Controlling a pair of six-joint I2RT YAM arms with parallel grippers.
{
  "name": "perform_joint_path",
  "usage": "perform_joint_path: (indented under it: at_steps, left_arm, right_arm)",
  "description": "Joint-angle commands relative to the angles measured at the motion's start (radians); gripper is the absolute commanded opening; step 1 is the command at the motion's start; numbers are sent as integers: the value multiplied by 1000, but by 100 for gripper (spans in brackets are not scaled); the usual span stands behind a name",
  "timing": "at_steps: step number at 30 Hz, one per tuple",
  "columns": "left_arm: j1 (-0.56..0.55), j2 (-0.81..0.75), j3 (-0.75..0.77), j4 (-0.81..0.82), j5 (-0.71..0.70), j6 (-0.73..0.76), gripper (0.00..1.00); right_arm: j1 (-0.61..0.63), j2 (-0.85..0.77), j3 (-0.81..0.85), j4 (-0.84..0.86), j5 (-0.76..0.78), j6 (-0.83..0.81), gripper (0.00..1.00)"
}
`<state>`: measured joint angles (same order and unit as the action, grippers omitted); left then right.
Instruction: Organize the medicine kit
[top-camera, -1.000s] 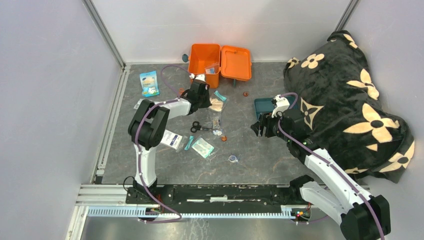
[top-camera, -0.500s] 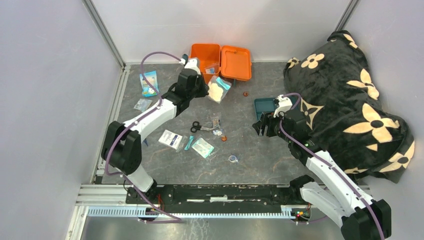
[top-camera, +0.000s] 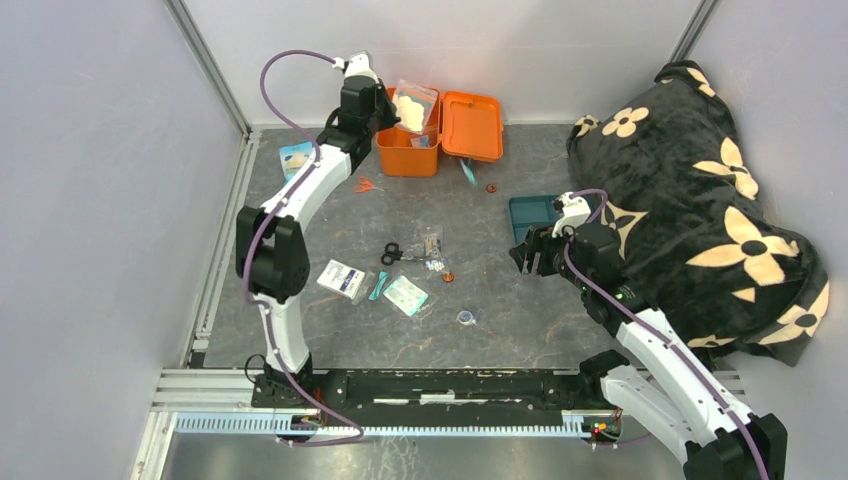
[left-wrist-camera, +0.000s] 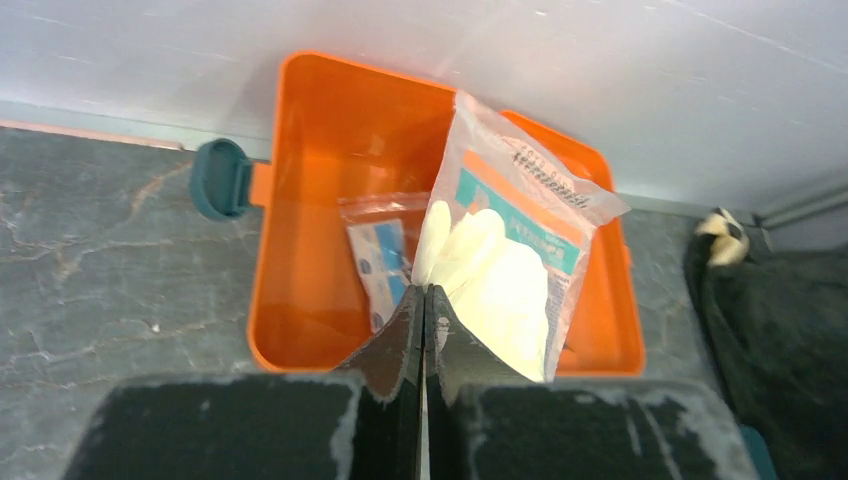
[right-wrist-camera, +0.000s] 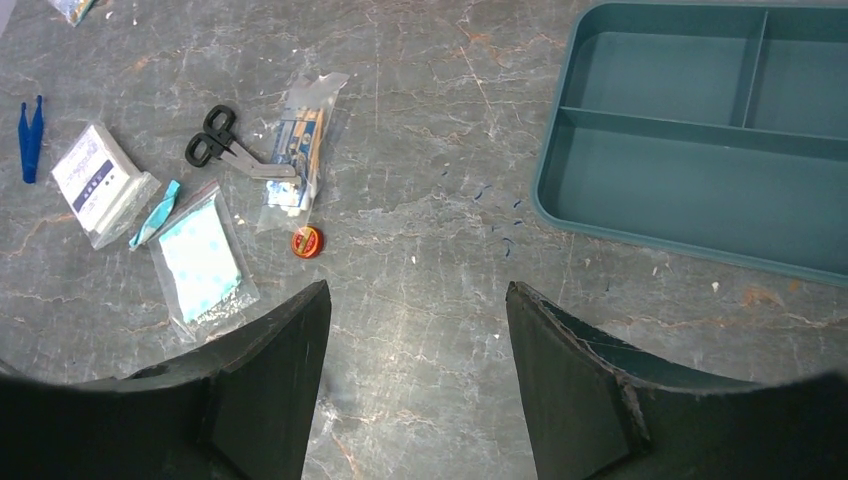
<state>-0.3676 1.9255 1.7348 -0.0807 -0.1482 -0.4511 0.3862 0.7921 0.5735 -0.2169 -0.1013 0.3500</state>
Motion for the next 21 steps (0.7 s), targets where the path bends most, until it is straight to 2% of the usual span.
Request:
perform_joint_path:
  at_steps: [1, 9, 11, 15, 21]
  left_arm:
    - [27, 110, 122, 3, 29, 46, 2]
    - [68, 233, 245, 5, 64, 24, 4]
    - [68, 248, 259, 4, 69, 34, 10]
    - [72, 260, 260, 3, 77, 45, 30]
    - [75, 245, 254, -6, 101, 52, 38]
  right_arm:
    - [4, -22, 27, -12, 38, -19, 72]
    - [5, -27, 34, -27, 43, -25, 72]
    - [5, -27, 36, -32, 46, -26, 72]
    - [5, -29, 39, -41, 49, -31, 72]
    - [4, -27, 41, -44, 59, -30, 72]
